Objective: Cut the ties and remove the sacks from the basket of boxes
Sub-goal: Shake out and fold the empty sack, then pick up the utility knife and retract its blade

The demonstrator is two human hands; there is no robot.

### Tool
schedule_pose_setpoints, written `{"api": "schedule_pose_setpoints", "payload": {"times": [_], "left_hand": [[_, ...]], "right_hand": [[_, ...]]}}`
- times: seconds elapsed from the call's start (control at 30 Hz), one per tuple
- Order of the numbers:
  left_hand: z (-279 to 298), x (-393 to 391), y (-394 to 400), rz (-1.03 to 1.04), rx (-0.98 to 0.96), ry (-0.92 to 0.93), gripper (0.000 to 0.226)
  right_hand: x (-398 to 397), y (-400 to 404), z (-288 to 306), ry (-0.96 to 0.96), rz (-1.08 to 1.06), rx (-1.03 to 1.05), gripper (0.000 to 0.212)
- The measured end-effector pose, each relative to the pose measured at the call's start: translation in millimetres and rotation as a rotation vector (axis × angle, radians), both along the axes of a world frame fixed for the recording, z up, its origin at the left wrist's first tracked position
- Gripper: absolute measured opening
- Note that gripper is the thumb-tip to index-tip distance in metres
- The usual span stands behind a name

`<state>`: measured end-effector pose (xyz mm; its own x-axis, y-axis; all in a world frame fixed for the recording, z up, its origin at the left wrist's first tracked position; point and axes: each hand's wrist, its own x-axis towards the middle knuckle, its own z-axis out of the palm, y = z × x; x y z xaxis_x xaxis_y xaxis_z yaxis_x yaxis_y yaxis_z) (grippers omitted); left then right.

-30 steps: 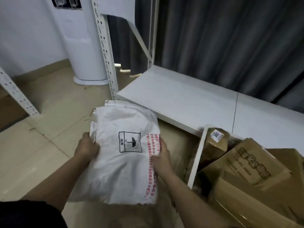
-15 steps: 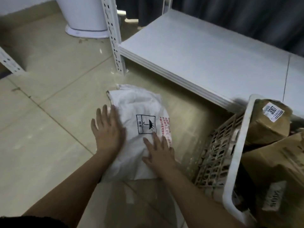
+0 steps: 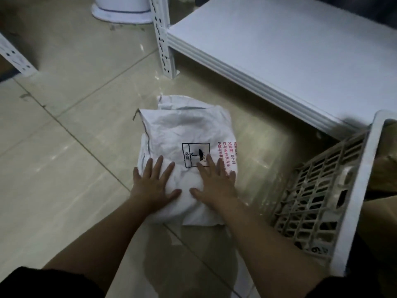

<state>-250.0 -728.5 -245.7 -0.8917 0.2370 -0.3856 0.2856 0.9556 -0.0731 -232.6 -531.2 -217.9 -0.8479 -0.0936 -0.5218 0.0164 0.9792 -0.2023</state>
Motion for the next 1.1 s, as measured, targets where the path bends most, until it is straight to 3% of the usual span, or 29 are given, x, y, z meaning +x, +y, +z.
{"api": "schedule_pose_setpoints", "payload": {"times": [0.2, 0.37, 0.4, 0.5, 0.6, 0.7, 0.77, 0.83, 0.9, 1.0, 1.1], "left_hand": [[0, -12, 6, 0.000, -0.091, -0.077, 0.088], [19, 31, 9, -0.084, 0.038, 0.273, 0.072], [15, 45, 6, -0.091, 0.070, 0.272, 0.069], [-2, 70, -7, 0.009, 0.122, 0.124, 0.071], [-6, 59, -10, 0.098, 0.123, -0.078, 0.089], [4, 45, -4, 0.089, -0.030, -0.202, 0.095], [21, 39, 2, 0.025, -0.055, -0.137, 0.079], [40, 35, 7, -0.044, 0.011, 0.062, 0.053], [61, 32, 10, -0.073, 0.092, 0.157, 0.046], [112, 35, 30, -0.086, 0.169, 0.117, 0.053], [169, 47, 52, -0.027, 0.177, 0.113, 0.035]], "right_hand": [[14, 15, -24, -0.055, 0.164, 0.193, 0.087], [8, 17, -23, -0.027, 0.098, 0.241, 0.077], [7, 16, -22, -0.035, 0.081, 0.249, 0.074], [6, 13, -19, -0.072, 0.060, 0.244, 0.069], [7, 15, -13, -0.081, 0.055, 0.230, 0.068], [11, 15, -1, -0.053, 0.013, 0.190, 0.064], [16, 12, 10, -0.010, -0.037, 0.134, 0.063], [25, 5, 26, 0.050, -0.057, 0.097, 0.059], [39, 0, 52, 0.103, -0.027, 0.112, 0.051], [62, 0, 94, 0.134, 0.029, 0.139, 0.037], [85, 6, 153, 0.195, 0.071, 0.149, 0.031]]}}
